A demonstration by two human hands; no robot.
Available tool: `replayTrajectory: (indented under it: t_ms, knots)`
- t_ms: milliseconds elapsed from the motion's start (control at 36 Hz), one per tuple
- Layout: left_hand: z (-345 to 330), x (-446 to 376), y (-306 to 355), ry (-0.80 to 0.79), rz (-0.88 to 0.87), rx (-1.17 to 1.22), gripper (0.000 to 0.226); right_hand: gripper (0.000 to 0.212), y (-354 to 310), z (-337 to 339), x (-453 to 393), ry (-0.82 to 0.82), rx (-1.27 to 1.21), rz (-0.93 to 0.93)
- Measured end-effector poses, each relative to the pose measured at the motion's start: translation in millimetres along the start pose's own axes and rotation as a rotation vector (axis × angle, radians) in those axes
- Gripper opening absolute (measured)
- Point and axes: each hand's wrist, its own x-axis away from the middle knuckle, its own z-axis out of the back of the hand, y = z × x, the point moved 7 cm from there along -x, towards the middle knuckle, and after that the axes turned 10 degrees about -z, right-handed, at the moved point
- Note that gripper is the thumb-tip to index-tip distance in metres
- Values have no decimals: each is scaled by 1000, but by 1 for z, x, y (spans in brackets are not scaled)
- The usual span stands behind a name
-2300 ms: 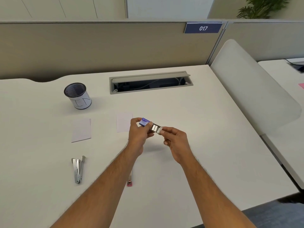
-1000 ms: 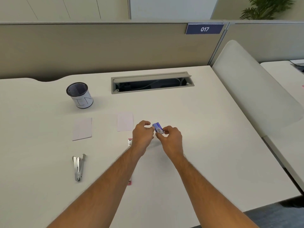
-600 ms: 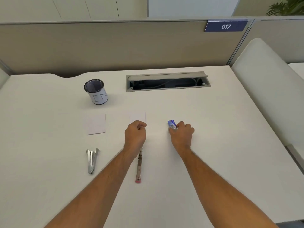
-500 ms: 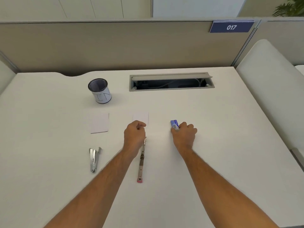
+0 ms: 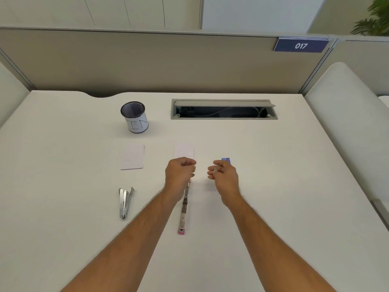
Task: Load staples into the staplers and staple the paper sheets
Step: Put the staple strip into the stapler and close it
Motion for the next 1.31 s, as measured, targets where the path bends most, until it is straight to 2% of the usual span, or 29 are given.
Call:
replayTrajectory:
  t_ms: [139,222,417,528,667,833,1028,1194,1306]
  knots:
    - [5,0,-1,-39,18,39,9,33,-6,-24,21,-178,-32,56]
    - [9,1,-5,-78,42,26,2,33,-4,-26,28,-187,-33,63]
    - [17,8,-19,-167,125,34,17,22,-1,-33,36,-208,-118,11]
    - [17,13,-22,-190,189,124,23,17,-1,-35,39,-172,-144,-20]
    - [20,18,-19,-203,209,252,23,16,-1,-42,42,-215,-217,-50]
    - [27,18,-17,-182,216,267,17,17,-7,-44,42,-160,10,69]
    - [30,15,-19,-158,226,280,19,31,-18,-45,45,-175,278,248]
    - [26,17,-22,-157,231,262,17,21,-25,-49,45,-141,553,410]
    - [27,17,-25,-121,218,218,12,20,-23,-48,43,-132,641,451]
